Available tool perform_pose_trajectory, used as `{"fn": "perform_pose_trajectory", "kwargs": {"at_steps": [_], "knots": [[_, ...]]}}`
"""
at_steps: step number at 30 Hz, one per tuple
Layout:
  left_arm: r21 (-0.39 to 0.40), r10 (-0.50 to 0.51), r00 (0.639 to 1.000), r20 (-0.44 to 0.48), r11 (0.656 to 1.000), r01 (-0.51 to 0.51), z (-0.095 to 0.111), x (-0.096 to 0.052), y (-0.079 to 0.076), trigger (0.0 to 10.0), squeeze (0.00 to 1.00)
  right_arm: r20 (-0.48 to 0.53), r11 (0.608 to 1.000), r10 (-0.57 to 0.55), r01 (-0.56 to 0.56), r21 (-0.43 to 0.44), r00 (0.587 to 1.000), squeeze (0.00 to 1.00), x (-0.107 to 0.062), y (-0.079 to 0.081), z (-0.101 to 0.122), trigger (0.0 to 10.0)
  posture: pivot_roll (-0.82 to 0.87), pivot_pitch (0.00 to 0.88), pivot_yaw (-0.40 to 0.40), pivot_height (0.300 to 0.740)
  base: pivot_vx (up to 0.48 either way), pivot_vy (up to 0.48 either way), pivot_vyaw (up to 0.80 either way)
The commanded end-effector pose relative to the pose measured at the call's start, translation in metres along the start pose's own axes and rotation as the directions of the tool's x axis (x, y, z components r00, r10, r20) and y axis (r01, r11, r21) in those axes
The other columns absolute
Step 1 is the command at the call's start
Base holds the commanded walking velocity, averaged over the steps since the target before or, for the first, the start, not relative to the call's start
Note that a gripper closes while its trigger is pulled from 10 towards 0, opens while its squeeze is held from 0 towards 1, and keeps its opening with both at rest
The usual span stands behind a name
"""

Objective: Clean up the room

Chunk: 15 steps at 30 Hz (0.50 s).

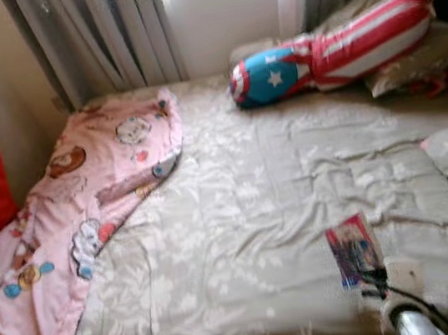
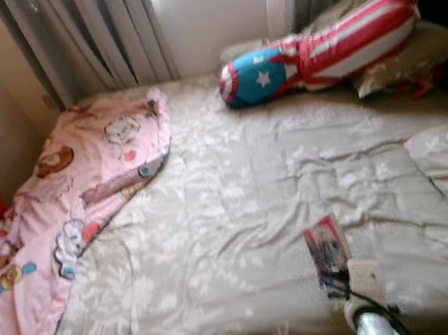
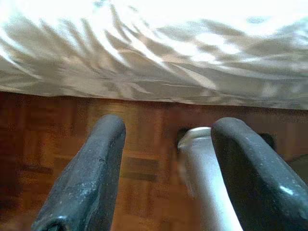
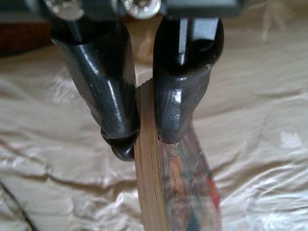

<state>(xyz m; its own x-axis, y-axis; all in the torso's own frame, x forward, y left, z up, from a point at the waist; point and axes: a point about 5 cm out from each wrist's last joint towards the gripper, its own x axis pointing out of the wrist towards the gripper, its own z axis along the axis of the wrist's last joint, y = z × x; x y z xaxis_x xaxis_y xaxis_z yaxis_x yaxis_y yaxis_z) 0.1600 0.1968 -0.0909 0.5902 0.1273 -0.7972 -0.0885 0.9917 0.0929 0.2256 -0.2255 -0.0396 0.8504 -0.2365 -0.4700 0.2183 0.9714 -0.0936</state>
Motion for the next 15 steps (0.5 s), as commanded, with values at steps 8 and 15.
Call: {"fn": "perform_pose_trajectory", "kwargs": {"at_steps": [8, 15], "knots": [[0.015, 0.015, 0.999, -0.030, 1.000, -0.015, -0.0073, -0.0017, 0.0089, 10.0, 0.00, 0.040, 1.000, 0.010, -0.011, 0.008, 0.999, 0.00, 0.0029, 0.0049, 0.0085, 10.0, -0.12, 0.000, -0.005, 0.732, 0.000, -0.287, 0.00], [0.018, 0.014, 0.999, -0.030, 1.000, -0.013, -0.0076, -0.0018, 0.0094, 10.0, 0.00, 0.035, 1.000, 0.011, -0.011, 0.010, 0.999, 0.00, 0.0022, 0.0051, 0.0069, 10.0, -0.12, 0.000, -0.006, 0.732, 0.000, -0.288, 0.00]]}}
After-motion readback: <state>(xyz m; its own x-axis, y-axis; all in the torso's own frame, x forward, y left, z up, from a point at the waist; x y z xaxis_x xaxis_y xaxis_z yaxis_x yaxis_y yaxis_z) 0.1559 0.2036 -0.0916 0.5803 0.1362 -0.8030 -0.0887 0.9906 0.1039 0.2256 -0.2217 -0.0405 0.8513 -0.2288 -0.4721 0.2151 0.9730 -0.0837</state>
